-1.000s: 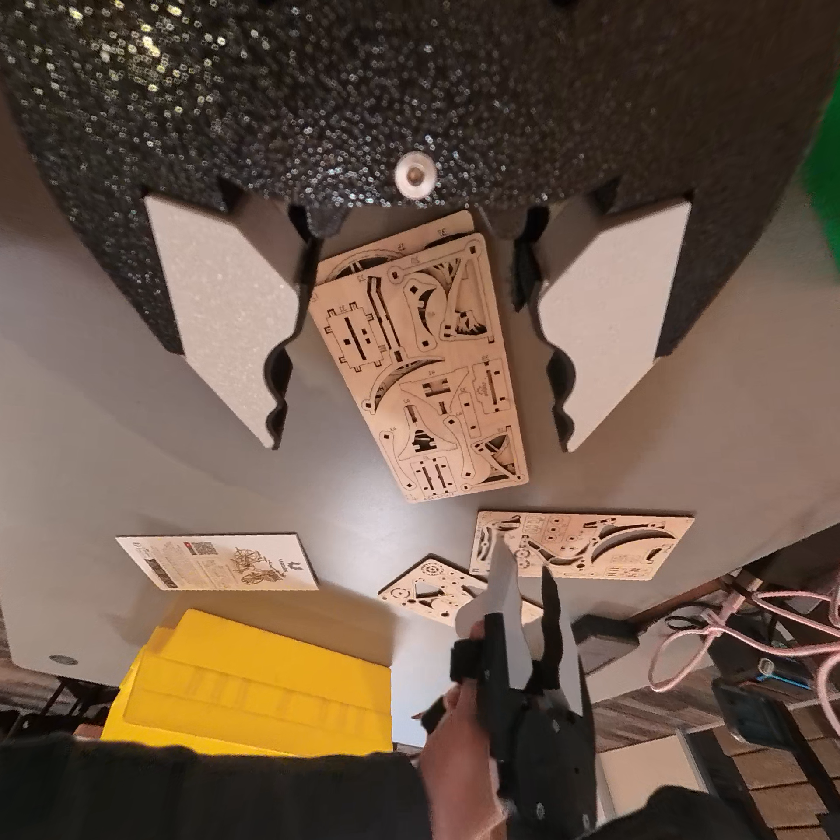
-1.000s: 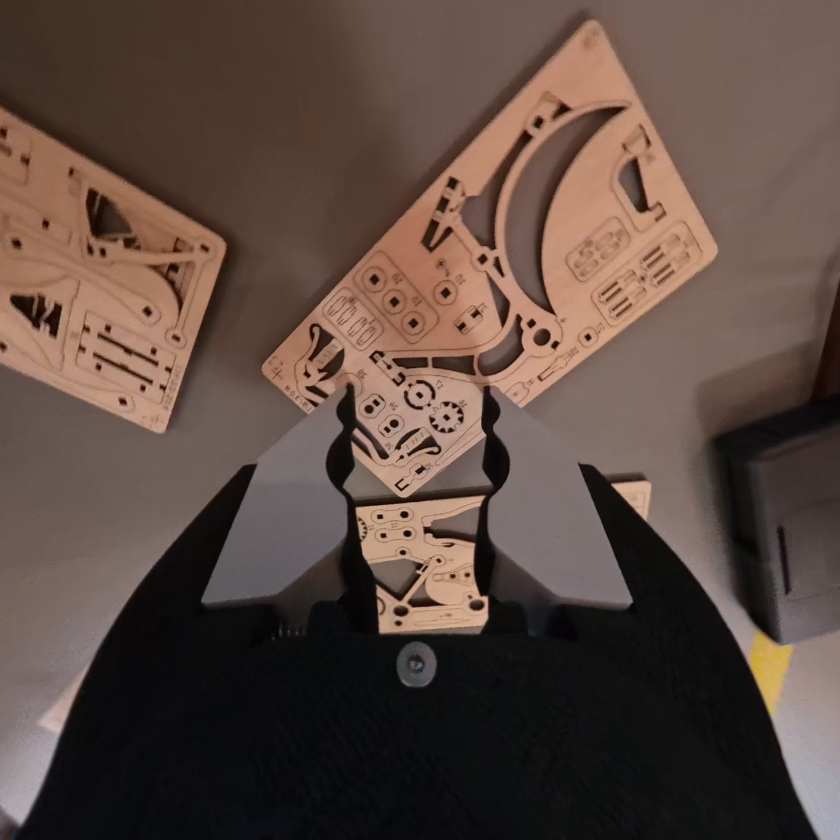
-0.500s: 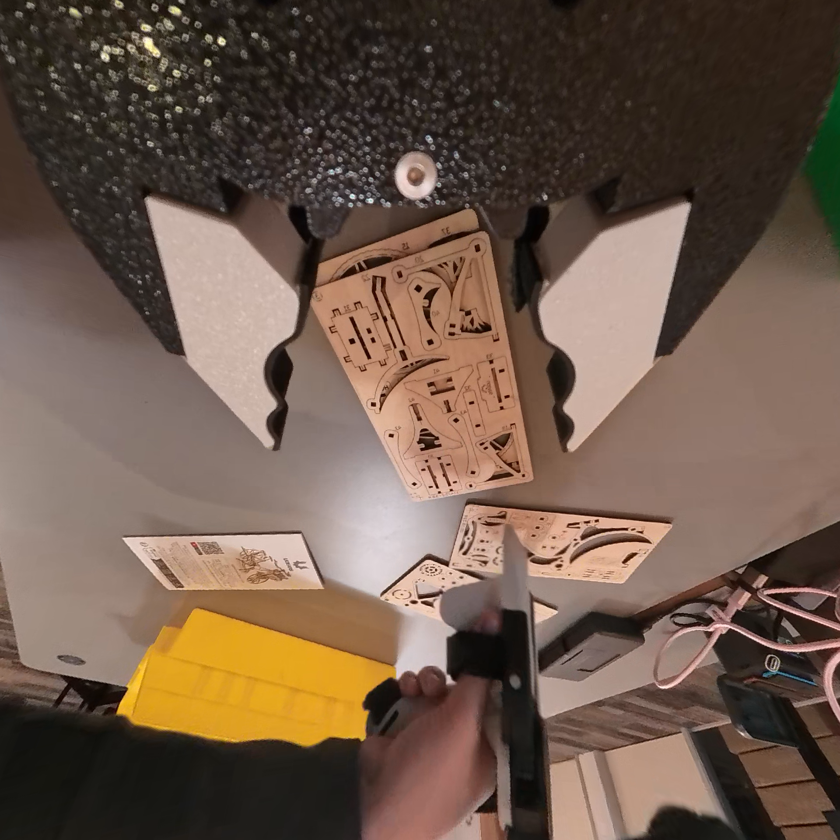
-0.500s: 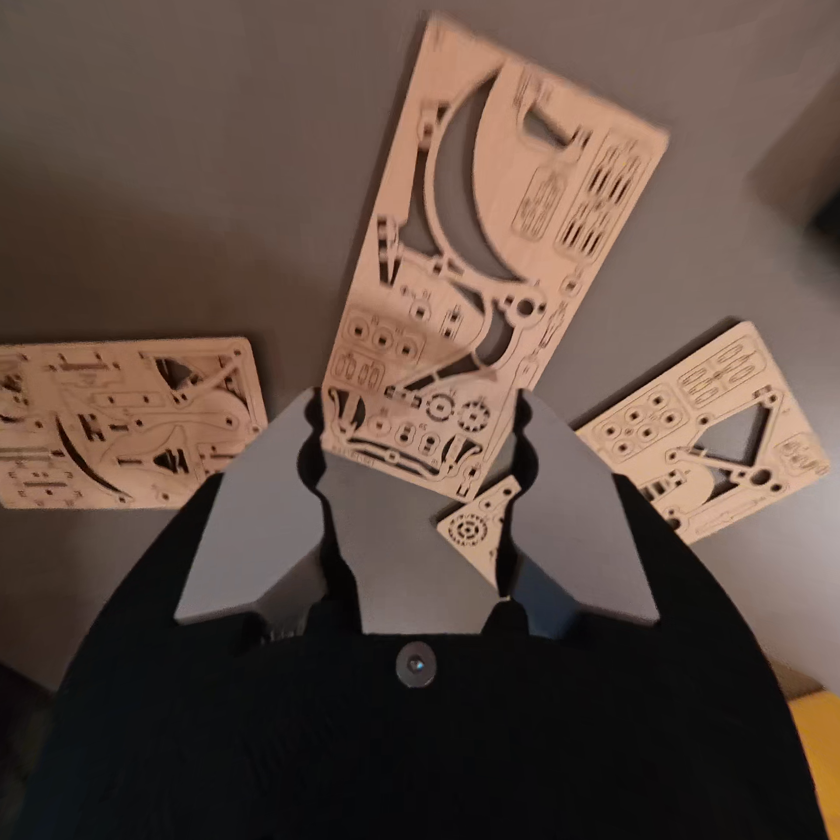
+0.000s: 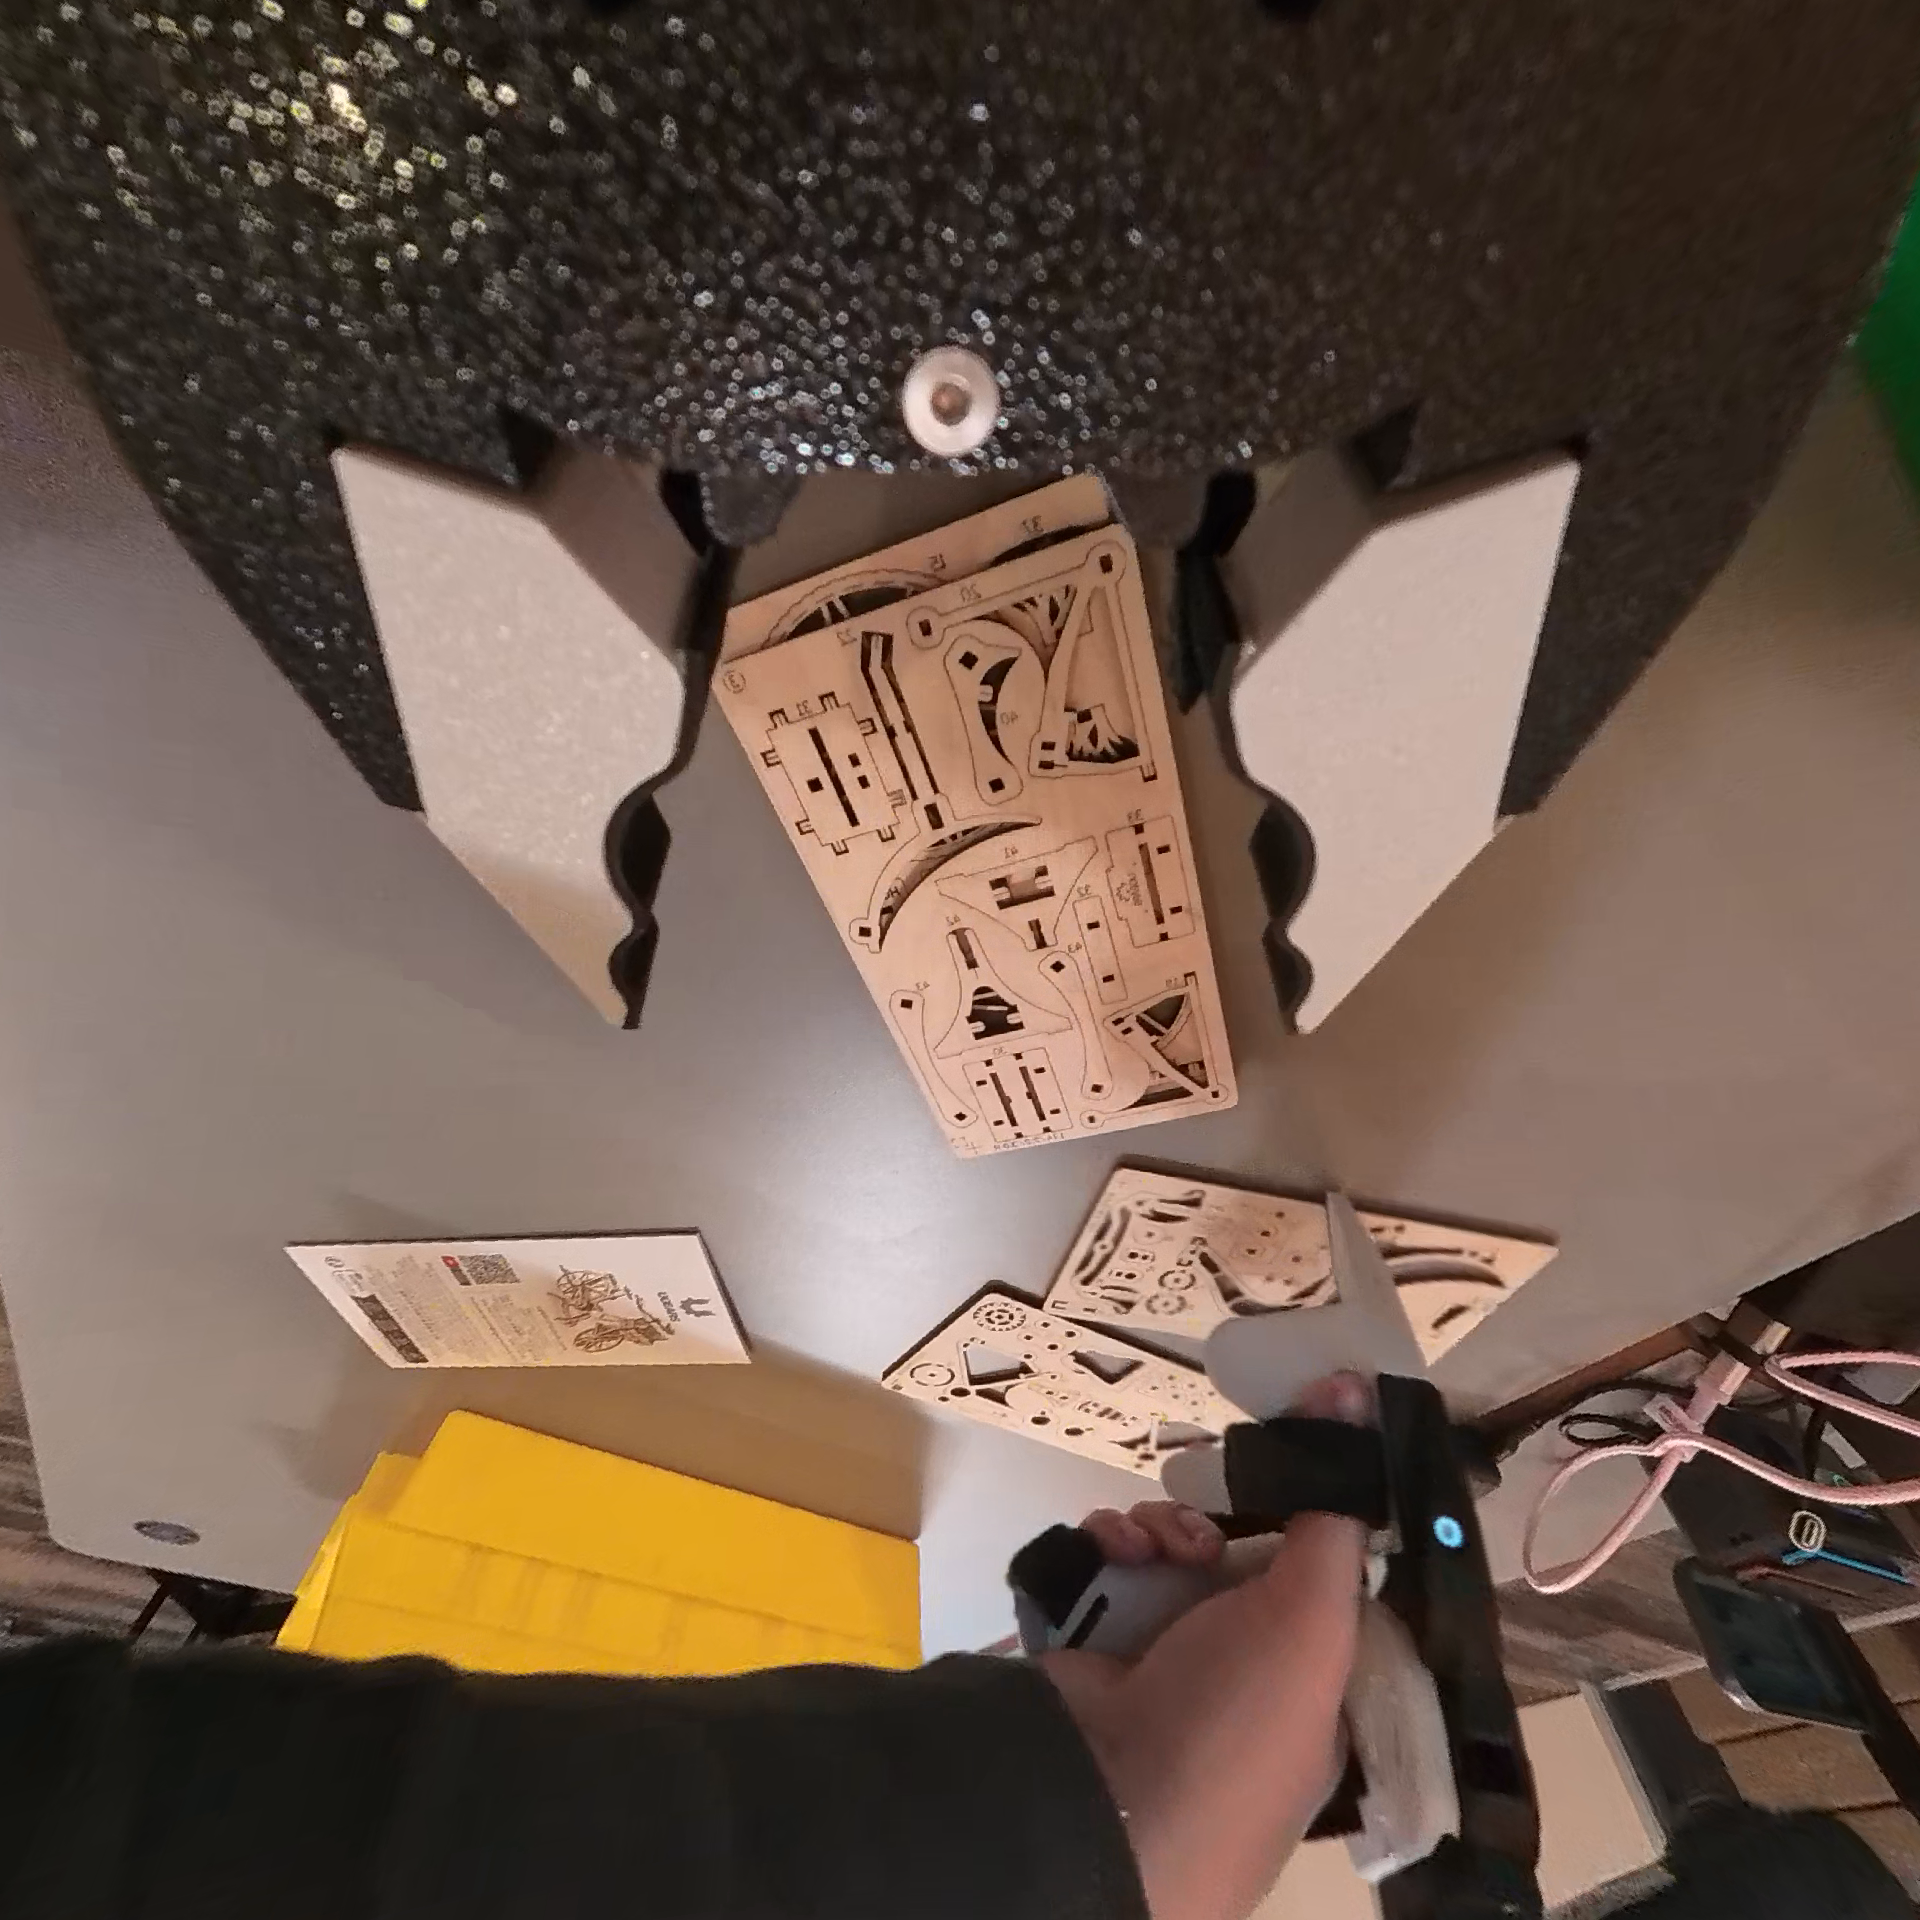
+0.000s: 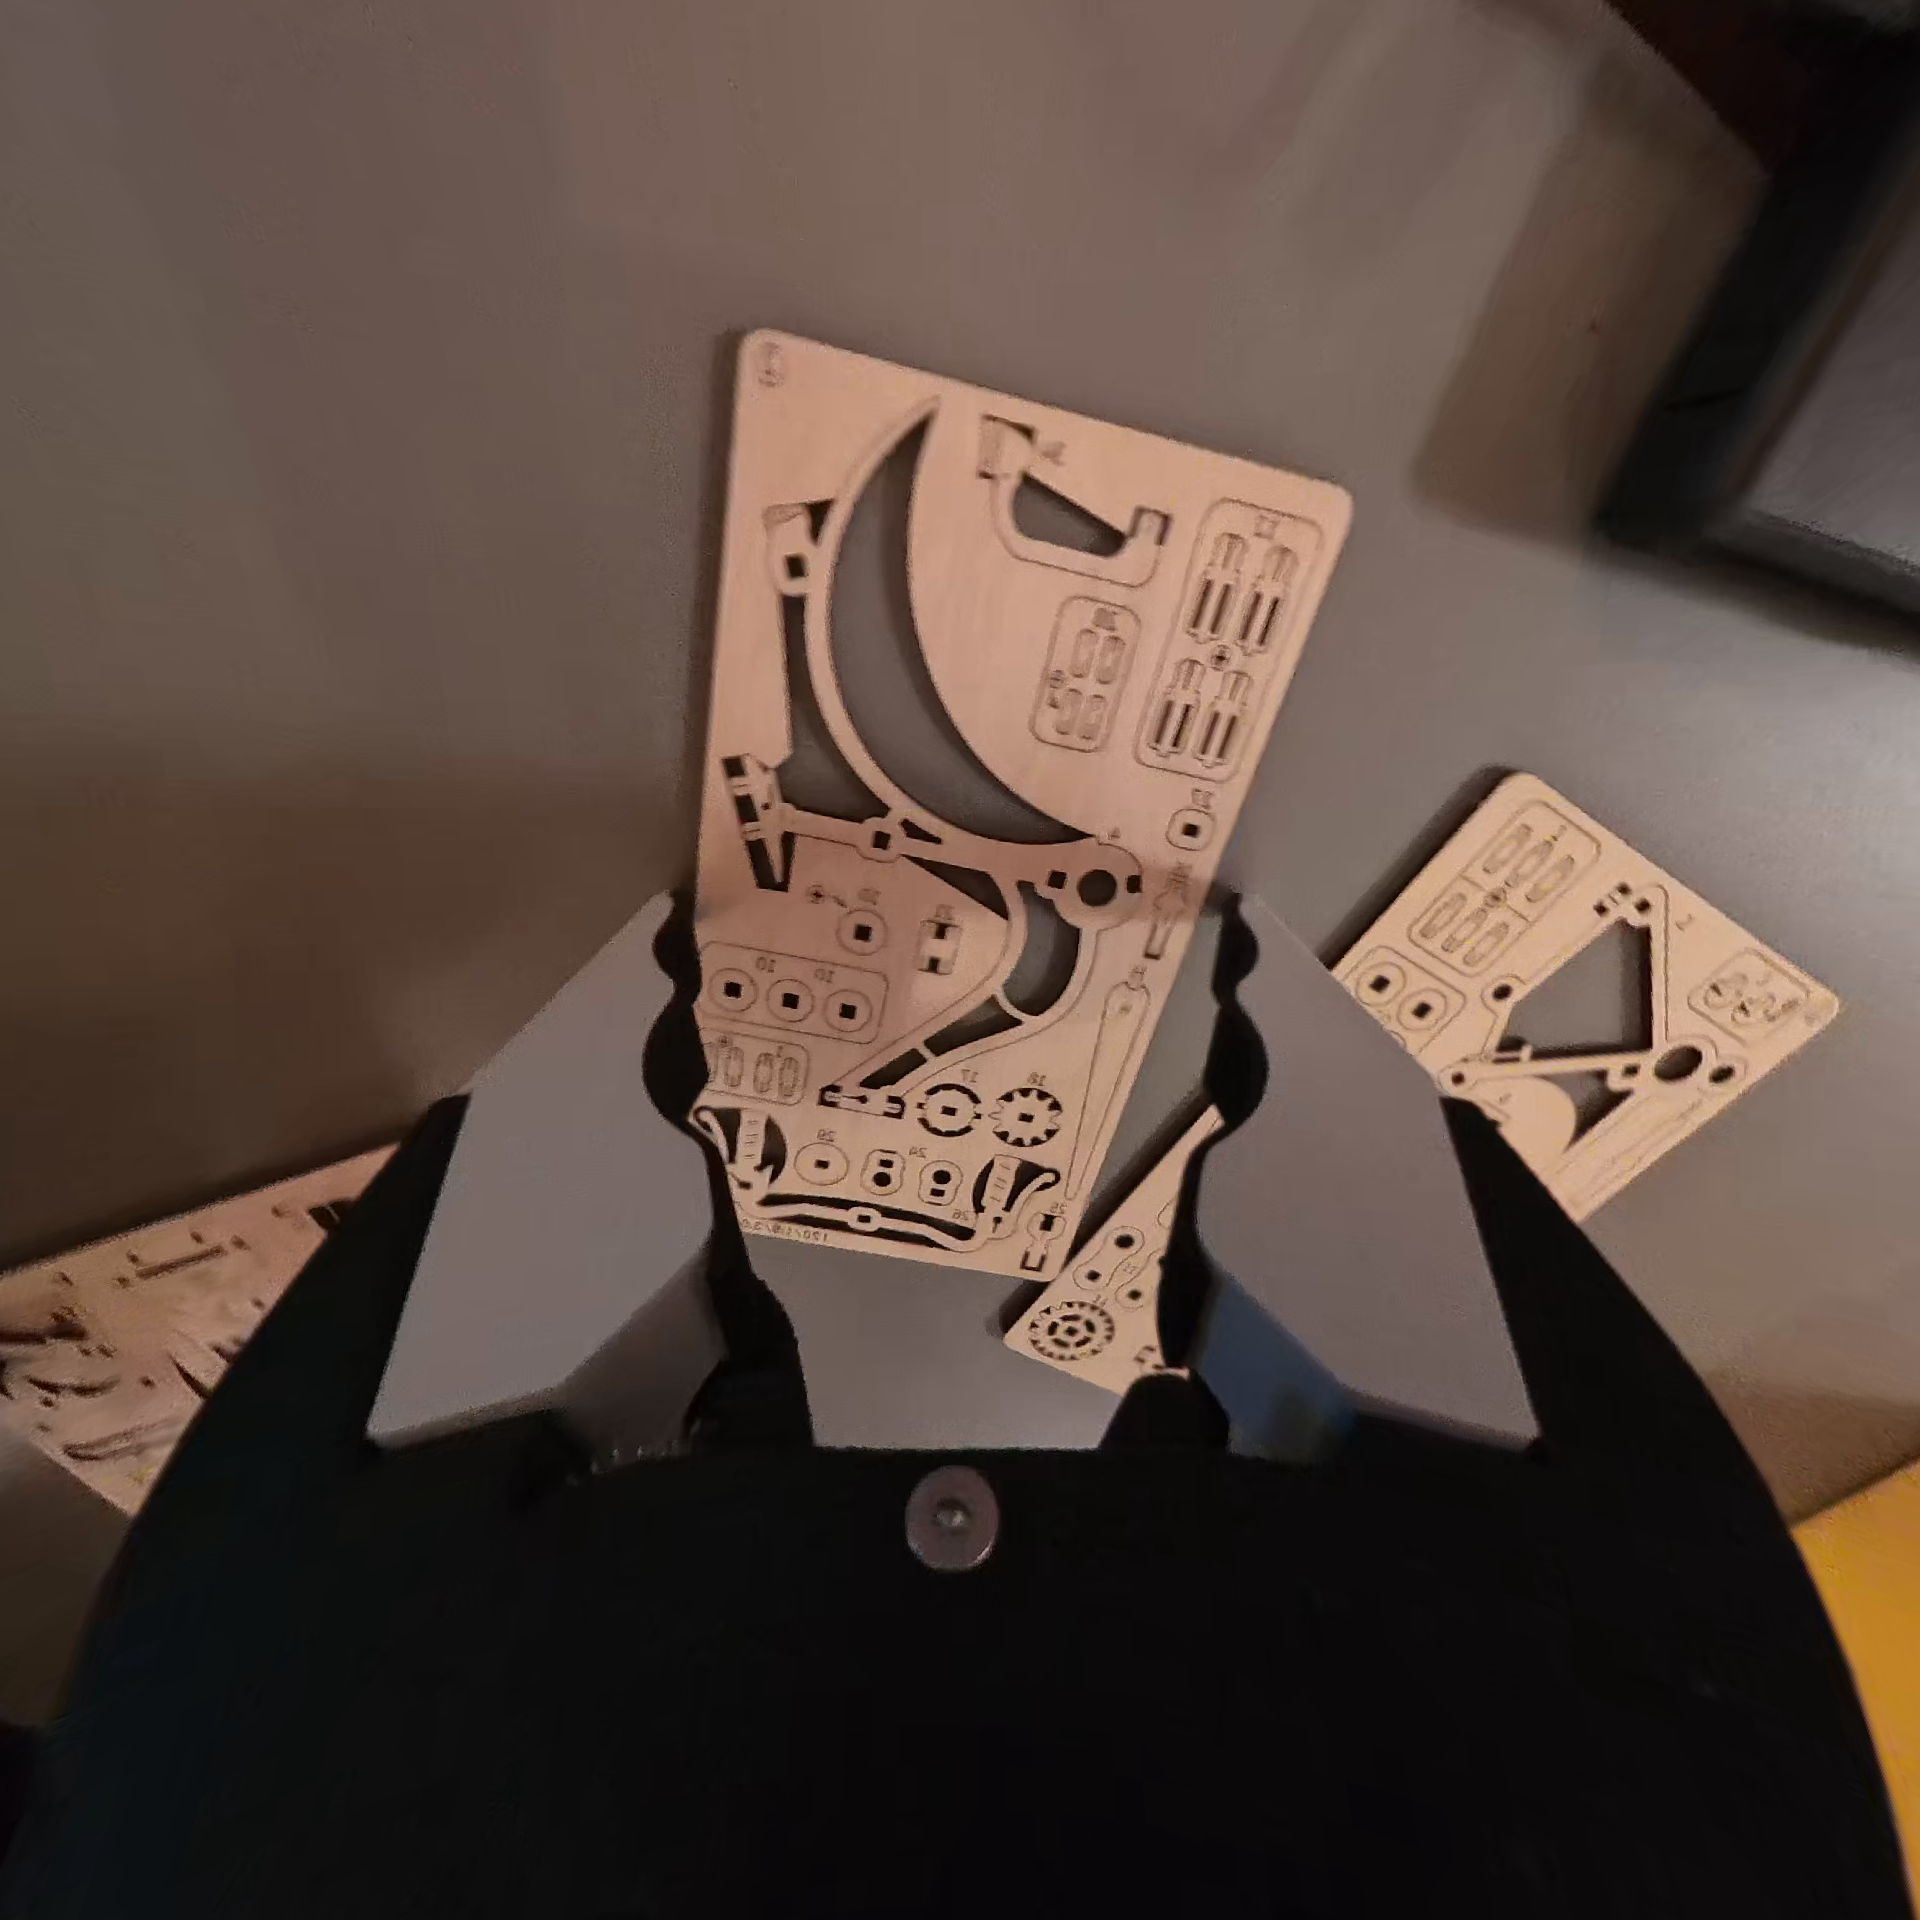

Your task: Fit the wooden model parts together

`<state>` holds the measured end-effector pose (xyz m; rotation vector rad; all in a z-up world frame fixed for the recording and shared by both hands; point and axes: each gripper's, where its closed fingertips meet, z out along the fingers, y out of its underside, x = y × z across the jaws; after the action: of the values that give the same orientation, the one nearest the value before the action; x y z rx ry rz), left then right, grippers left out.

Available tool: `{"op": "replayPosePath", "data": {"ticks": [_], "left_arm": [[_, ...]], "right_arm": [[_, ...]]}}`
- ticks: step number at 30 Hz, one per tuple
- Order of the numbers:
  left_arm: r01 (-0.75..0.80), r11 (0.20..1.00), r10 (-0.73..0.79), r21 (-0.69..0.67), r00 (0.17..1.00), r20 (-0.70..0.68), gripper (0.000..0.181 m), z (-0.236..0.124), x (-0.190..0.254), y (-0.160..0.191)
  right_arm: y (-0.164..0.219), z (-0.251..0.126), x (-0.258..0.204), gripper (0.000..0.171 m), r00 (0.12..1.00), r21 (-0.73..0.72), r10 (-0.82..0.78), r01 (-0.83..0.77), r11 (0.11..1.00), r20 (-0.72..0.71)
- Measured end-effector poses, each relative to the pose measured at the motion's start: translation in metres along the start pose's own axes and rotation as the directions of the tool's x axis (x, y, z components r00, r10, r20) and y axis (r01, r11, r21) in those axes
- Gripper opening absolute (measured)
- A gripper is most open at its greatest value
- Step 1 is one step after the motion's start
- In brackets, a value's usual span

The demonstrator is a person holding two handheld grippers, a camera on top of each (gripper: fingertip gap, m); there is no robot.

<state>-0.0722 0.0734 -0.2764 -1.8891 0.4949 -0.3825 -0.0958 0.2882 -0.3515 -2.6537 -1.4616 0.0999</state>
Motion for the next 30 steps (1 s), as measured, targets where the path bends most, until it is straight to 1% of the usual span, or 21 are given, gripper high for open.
{"op": "replayPosePath", "data": {"ticks": [1, 7, 11, 12, 13, 15, 16, 17, 18, 19, 20, 21, 22, 23, 24, 26, 28, 30], "left_arm": [[-0.003, 1.000, 0.003, -0.001, 1.000, -0.001, 0.115, 0.000, 0.001, 0.000], [-0.021, 1.000, 0.021, -0.002, 1.000, -0.003, 0.116, 0.001, 0.004, 0.000], [-0.031, 0.999, 0.031, -0.014, 1.000, 0.004, 0.116, 0.002, 0.004, 0.002], [-0.036, 0.999, 0.036, -0.019, 0.999, 0.009, 0.116, 0.002, 0.003, 0.002], [-0.039, 0.999, 0.039, -0.025, 0.999, 0.014, 0.116, 0.002, 0.003, 0.003], [-0.043, 0.998, 0.044, -0.035, 0.999, 0.016, 0.118, 0.002, 0.002, 0.005], [-0.041, 0.999, 0.042, -0.032, 0.999, 0.014, 0.120, 0.002, 0.002, 0.004], [-0.035, 0.999, 0.035, -0.012, 0.999, 0.003, 0.122, 0.000, 0.004, 0.001], [-0.024, 0.999, 0.024, 0.024, 1.000, -0.011, 0.122, -0.003, 0.005, -0.006], [-0.010, 0.998, 0.011, 0.070, 1.000, -0.017, 0.122, -0.008, 0.005, -0.014], [0.004, 0.993, -0.001, 0.118, 1.000, -0.021, 0.121, -0.013, 0.005, -0.023], [0.014, 0.986, -0.011, 0.168, 1.000, -0.017, 0.120, -0.019, 0.002, -0.032], [0.020, 0.976, -0.019, 0.216, 1.000, -0.008, 0.119, -0.025, 0.000, -0.040], [0.021, 0.965, -0.022, 0.262, 1.000, 0.002, 0.119, -0.031, -0.003, -0.048], [0.021, 0.951, -0.024, 0.310, 1.000, 0.006, 0.119, -0.038, -0.005, -0.056], [0.033, 0.920, -0.039, 0.391, 0.999, 0.006, 0.119, -0.050, -0.008, -0.069], [0.040, 0.892, -0.050, 0.450, 0.999, 0.010, 0.119, -0.059, -0.011, -0.077], [0.029, 0.868, -0.046, 0.495, 0.999, 0.022, 0.118, -0.067, -0.012, -0.084]], "right_arm": [[-0.001, 0.000, 0.003, 0.094, 0.999, 0.002, 0.044, -0.044, 0.999, -0.006], [-0.001, -0.001, 0.010, 0.094, 0.949, 0.009, 0.314, -0.313, 0.950, -0.032], [0.008, -0.002, 0.005, 0.094, 0.933, 0.000, 0.360, -0.360, 0.933, -0.031], [0.009, -0.003, 0.002, 0.097, 0.932, 0.005, 0.362, -0.362, 0.932, -0.013], [0.008, -0.005, -0.001, 0.105, 0.932, 0.015, 0.362, -0.363, 0.932, 0.009], [-0.001, -0.016, -0.005, 0.119, 0.957, 0.083, 0.287, -0.289, 0.954, 0.031], [-0.008, -0.024, -0.011, 0.122, 0.980, 0.134, 0.194, -0.198, 0.971, 0.045], [-0.014, -0.035, -0.023, 0.122, 0.996, 0.196, 0.057, -0.071, 0.978, 0.075], [-0.015, -0.045, -0.041, 0.119, 0.987, 0.252, -0.115, 0.084, 0.964, 0.113], [-0.006, -0.054, -0.062, 0.119, 0.941, 0.295, -0.304, 0.251, 0.922, 0.148], [0.011, -0.061, -0.083, 0.118, 0.849, 0.331, -0.498, 0.426, 0.842, 0.176], [0.033, -0.066, -0.099, 0.109, 0.731, 0.349, -0.659, 0.580, 0.736, 0.174], [0.053, -0.068, -0.107, 0.101, 0.618, 0.346, -0.774, 0.702, 0.622, 0.137], [0.069, -0.067, -0.111, 0.098, 0.515, 0.327, -0.853, 0.794, 0.512, 0.086], [0.081, -0.064, -0.114, 0.095, 0.431, 0.294, -0.902, 0.857, 0.423, 0.040], [0.106, -0.057, -0.126, 0.094, 0.297, 0.230, -0.955, 0.928, 0.294, 0.023], [0.125, -0.049, -0.143, 0.099, 0.159, 0.199, -0.987, 0.967, 0.161, 0.027], [0.133, -0.041, -0.156, 0.108, 0.044, 0.167, -0.999, 0.985, 0.046, 0.016]]}}
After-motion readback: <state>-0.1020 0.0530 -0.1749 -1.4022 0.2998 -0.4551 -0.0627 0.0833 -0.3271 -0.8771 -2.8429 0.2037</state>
